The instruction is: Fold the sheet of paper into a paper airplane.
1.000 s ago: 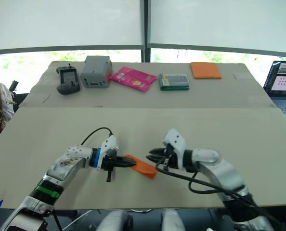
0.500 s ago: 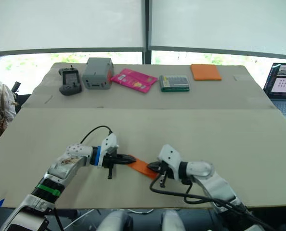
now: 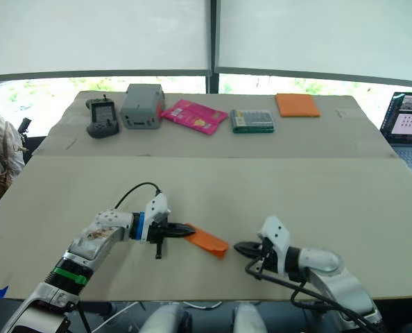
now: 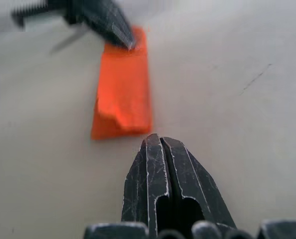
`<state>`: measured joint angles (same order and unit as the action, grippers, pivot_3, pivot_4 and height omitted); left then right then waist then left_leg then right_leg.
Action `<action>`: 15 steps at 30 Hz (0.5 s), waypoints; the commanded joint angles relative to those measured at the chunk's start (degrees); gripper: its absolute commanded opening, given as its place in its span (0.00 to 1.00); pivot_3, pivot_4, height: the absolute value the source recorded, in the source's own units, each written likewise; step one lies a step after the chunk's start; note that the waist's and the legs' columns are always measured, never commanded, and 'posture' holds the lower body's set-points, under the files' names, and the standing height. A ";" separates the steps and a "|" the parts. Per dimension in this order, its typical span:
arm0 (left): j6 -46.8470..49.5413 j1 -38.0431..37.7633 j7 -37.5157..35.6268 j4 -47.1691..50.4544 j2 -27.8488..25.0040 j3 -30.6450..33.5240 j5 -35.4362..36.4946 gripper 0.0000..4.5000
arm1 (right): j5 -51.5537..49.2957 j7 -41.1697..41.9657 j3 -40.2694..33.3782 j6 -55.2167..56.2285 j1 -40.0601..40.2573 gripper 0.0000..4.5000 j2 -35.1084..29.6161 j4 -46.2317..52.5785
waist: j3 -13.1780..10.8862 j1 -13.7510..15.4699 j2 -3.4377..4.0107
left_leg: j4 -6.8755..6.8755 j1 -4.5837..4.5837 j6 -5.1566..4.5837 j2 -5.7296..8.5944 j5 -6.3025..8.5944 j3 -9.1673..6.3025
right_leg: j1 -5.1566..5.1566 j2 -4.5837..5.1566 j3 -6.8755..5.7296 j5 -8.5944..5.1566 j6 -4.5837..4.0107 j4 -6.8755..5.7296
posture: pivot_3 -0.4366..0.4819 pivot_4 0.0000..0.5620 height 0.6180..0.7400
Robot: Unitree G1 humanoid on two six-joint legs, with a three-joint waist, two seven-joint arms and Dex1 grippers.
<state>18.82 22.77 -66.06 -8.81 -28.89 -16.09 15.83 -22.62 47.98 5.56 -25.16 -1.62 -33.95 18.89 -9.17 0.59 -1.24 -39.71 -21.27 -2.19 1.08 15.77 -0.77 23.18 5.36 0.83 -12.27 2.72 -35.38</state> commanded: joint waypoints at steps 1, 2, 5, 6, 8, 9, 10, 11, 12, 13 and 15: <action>0.62 -0.62 0.43 -1.24 0.24 -1.57 -2.23 0.00 | 1.15 -1.97 1.52 -1.42 -4.36 0.01 0.93 3.27 | 0.00 0.01 0.00 | 0.00 0.00 0.00 -0.01 0.00 0.00 | 0.01 -0.01 0.00 0.00 0.00 0.00 | 0.48 0.27 1.00; 0.65 -0.47 0.44 -1.32 0.33 -1.58 -2.26 0.00 | 2.81 -2.43 3.57 -2.00 -5.21 0.01 1.05 2.97 | 0.00 0.15 0.00 | 0.01 0.00 0.00 -0.01 0.00 -0.02 | 0.02 -0.03 -0.01 0.00 -0.01 0.00 | 0.48 0.27 1.00; 0.74 -0.08 0.50 -1.47 0.50 -1.51 -2.32 0.00 | 7.34 -3.78 8.67 -2.27 -6.97 0.01 1.65 1.19 | 0.00 0.26 0.00 | 0.05 -0.08 0.00 0.01 0.01 -0.11 | 0.03 -0.03 -0.12 0.17 -0.31 0.08 | 0.48 0.27 1.00; 0.76 0.00 0.51 -1.47 0.53 -1.50 -2.34 0.00 | 8.14 -3.99 9.73 -2.39 -7.24 0.01 1.98 0.75 | 0.00 0.24 0.00 | 0.06 -0.14 0.00 0.05 0.01 -0.11 | 0.07 -0.01 -0.12 0.18 -0.32 0.10 | 0.48 0.27 1.00; 0.90 0.27 0.57 -1.41 0.72 -1.52 -2.35 0.00 | 9.39 -4.39 11.42 -2.46 -6.76 0.01 2.64 0.17 | 0.00 0.19 0.01 | 0.04 -0.20 0.00 0.08 0.01 -0.09 | 0.09 0.02 -0.10 0.19 -0.33 0.13 | 0.48 0.27 1.00; 0.88 0.46 0.64 -1.46 0.84 -1.54 -2.39 0.00 | 10.14 -4.42 12.06 -2.16 -6.29 0.01 2.58 0.02 | 0.00 0.19 0.01 | 0.01 -0.23 0.00 0.09 0.01 -0.08 | 0.10 0.03 -0.10 0.20 -0.34 0.14 | 0.48 0.27 1.00; 0.96 0.78 0.75 -1.44 1.13 -1.59 -2.37 0.00 | 10.41 -4.55 12.34 -2.23 -5.60 0.01 2.54 -0.10 | 0.00 0.21 0.01 | 0.00 -0.23 -0.01 0.09 0.00 -0.08 | 0.10 0.03 -0.09 0.22 -0.34 0.16 | 0.48 0.27 1.00; 1.03 1.09 0.97 -1.43 1.58 -1.63 -2.33 0.00 | 10.70 -4.84 12.32 -2.49 -5.10 0.01 2.46 -0.31 | 0.00 0.27 0.01 | -0.01 -0.21 -0.01 0.08 0.00 -0.09 | 0.06 0.03 -0.10 0.22 -0.34 0.18 | 0.48 0.27 1.00; 1.06 1.28 1.09 -1.44 1.89 -1.65 -2.32 0.00 | 10.85 -5.06 12.18 -2.71 -4.81 0.01 2.50 -0.47 | 0.00 0.29 0.01 | -0.01 -0.21 -0.01 0.08 0.00 -0.10 | 0.03 0.03 -0.12 0.22 -0.33 0.20 | 0.48 0.27 1.00; 1.13 1.47 1.30 -1.36 2.51 -1.87 -2.36 0.00 | 11.39 -4.93 12.36 -2.55 -4.51 0.01 2.16 -0.84 | 0.00 0.29 0.01 | -0.01 -0.20 -0.01 0.07 0.00 -0.10 | 0.02 0.02 -0.13 0.22 -0.32 0.21 | 0.48 0.27 1.00; 1.92 1.66 2.36 -0.99 4.56 -1.89 -1.74 0.00 | 12.58 -4.96 12.86 -2.56 -4.17 0.01 1.54 -1.74 | 0.00 0.26 0.01 | -0.01 -0.20 -0.01 0.08 0.00 -0.10 | 0.01 0.02 -0.12 0.22 -0.31 0.23 | 0.48 0.27 1.00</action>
<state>19.83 24.37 -65.07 -9.61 -25.44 -16.79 15.15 -11.97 43.21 17.46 -26.96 -7.10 -31.15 18.71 -9.17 0.85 -1.24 -39.72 -21.47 -2.20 1.16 15.78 -0.87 23.19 5.38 0.70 -12.05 2.42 -35.14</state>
